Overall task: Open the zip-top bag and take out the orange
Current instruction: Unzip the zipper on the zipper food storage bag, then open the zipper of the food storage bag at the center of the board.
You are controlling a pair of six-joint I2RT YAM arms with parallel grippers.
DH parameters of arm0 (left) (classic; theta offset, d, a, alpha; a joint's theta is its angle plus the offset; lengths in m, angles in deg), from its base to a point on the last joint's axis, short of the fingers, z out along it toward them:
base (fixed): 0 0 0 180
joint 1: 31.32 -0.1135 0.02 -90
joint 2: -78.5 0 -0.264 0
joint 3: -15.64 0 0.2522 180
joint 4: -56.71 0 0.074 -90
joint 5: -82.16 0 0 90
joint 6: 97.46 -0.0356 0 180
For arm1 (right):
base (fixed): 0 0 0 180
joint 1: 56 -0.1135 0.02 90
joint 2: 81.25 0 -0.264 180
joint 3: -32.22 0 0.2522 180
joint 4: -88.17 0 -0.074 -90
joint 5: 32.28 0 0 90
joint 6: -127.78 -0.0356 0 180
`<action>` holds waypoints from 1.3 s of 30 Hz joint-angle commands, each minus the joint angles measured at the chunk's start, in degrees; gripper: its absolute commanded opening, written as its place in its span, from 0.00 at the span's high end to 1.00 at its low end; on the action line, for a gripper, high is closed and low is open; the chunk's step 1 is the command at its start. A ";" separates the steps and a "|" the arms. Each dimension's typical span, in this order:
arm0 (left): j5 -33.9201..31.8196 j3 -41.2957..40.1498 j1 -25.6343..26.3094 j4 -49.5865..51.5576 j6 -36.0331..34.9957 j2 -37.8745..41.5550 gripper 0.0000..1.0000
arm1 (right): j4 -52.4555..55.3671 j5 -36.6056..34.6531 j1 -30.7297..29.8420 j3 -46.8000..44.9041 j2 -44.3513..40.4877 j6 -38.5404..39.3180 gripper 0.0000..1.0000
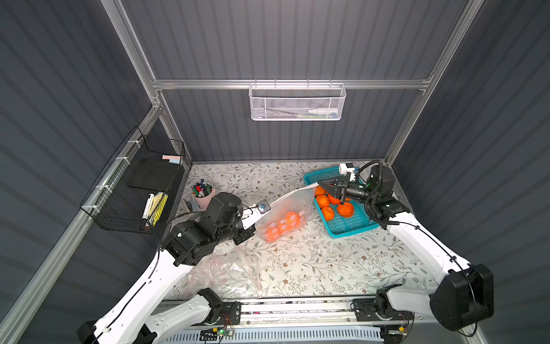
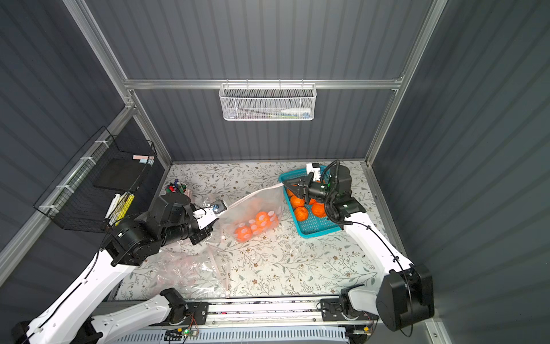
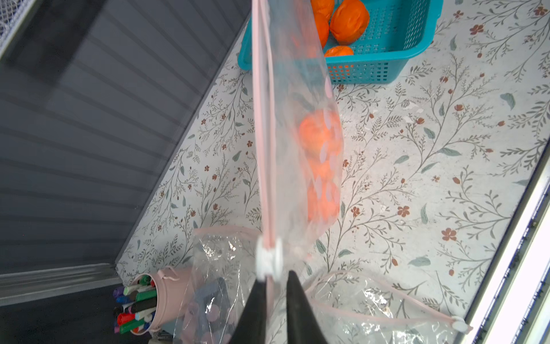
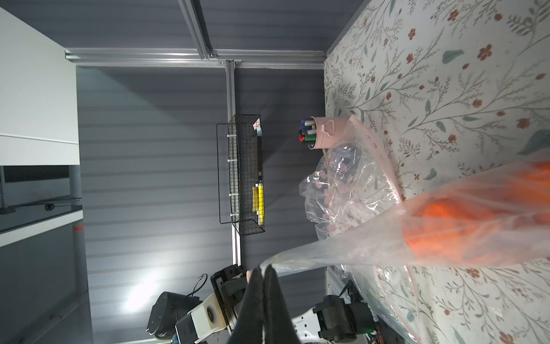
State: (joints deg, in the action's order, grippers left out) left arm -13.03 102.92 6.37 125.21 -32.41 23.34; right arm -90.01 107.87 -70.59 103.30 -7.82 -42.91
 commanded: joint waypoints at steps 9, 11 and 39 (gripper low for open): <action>1.46 1.63 -0.38 -3.45 -2.56 0.33 0.39 | -1.33 1.51 0.09 -0.02 0.12 -0.13 1.00; 2.16 4.05 -0.36 -4.74 -2.78 -0.30 0.37 | -1.17 2.00 -0.08 0.07 0.18 0.38 1.00; 19.48 8.59 -0.34 -20.02 -1.53 -20.13 0.60 | 12.11 9.23 -3.69 1.87 -1.98 14.37 1.00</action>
State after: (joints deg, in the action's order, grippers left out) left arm 2.81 113.28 6.35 106.09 -35.67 -0.07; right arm -82.86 114.73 -73.96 104.19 -7.75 -33.31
